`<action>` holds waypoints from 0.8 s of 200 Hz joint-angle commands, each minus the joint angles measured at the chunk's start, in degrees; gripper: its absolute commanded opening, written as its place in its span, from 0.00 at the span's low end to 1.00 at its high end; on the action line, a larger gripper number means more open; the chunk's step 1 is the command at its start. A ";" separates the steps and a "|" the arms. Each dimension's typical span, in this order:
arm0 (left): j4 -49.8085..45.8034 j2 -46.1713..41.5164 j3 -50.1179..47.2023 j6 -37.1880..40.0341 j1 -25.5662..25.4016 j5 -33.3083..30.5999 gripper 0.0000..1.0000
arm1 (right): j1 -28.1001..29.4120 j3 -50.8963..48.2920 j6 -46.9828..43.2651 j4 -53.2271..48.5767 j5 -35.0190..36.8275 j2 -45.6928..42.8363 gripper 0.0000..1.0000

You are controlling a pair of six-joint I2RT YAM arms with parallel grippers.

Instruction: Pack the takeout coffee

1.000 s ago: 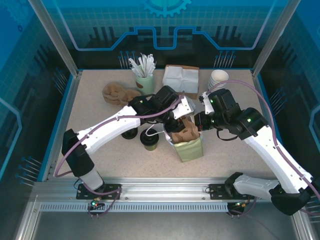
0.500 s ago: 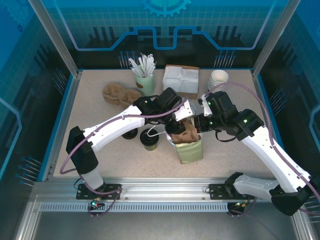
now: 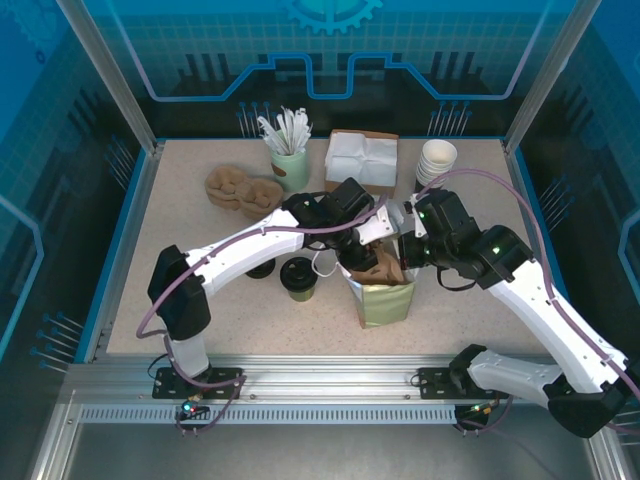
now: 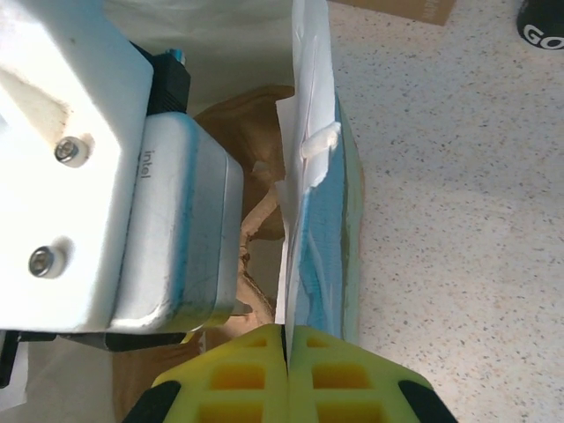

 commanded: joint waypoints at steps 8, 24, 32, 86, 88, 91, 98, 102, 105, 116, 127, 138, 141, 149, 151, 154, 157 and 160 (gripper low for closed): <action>-0.98 1.95 3.17 0.90 -1.22 1.87 0.32 | 1.60 -0.34 -0.37 -1.01 4.04 -0.85 0.00; -1.40 2.65 3.86 0.97 -1.63 1.77 0.32 | 1.79 -0.35 -0.21 -0.81 4.33 -0.91 0.00; -1.80 3.10 4.21 1.06 -1.79 1.73 0.32 | 1.92 -0.48 -0.12 -0.61 4.38 -0.98 0.00; -3.64 4.43 5.30 1.79 -2.23 1.05 0.32 | 2.07 -0.74 -0.09 -0.49 5.43 -2.26 0.00; -3.65 4.46 5.37 1.80 -2.25 1.10 0.32 | 2.08 -0.78 -0.09 -0.50 5.47 -2.29 0.00; -3.73 4.55 5.43 1.89 -2.29 1.14 0.32 | 2.09 -0.85 -0.07 -0.56 5.58 -2.41 0.00; -3.98 4.72 5.53 2.11 -2.42 0.96 0.32 | 2.09 -0.95 -0.08 -0.64 5.82 -2.61 0.00; -4.12 4.88 5.63 2.28 -2.46 0.75 0.32 | 2.09 -1.03 -0.06 -0.73 5.95 -2.69 0.00; -4.22 5.03 5.72 2.37 -2.61 0.67 0.32 | 2.09 -1.09 -0.07 -0.81 6.08 -2.74 0.00; -4.74 5.55 6.05 2.85 -2.77 0.22 0.32 | 2.09 -1.14 -0.16 -1.24 6.52 -2.90 0.00; -4.96 6.08 6.33 3.04 -2.90 0.18 0.32 | 2.09 -1.28 -0.17 -1.66 7.07 -2.92 0.00; -4.97 6.47 6.44 3.13 -2.99 0.36 0.32 | 2.09 -1.40 -0.28 -1.96 7.61 -3.09 0.00; -4.96 6.59 6.50 3.13 -3.07 0.51 0.32 | 2.09 -1.47 -0.34 -2.05 7.70 -3.14 0.00; -4.88 6.88 6.68 3.29 -3.17 0.66 0.33 | 2.09 -1.58 -0.36 -2.32 7.97 -3.18 0.00; -4.84 6.92 6.70 3.32 -3.21 0.69 0.33 | 2.07 -1.58 -0.42 -2.32 8.04 -3.18 0.00; -4.80 7.00 6.69 3.31 -3.30 0.73 0.33 | 2.04 -1.60 -0.43 -2.40 8.19 -3.20 0.00; -4.67 7.06 6.64 3.31 -3.32 0.69 0.33 | 2.04 -1.58 -0.40 -2.48 8.28 -3.26 0.00; -4.61 7.15 6.69 3.35 -3.34 0.82 0.33 | 2.12 -1.66 -0.43 -2.54 8.33 -3.27 0.00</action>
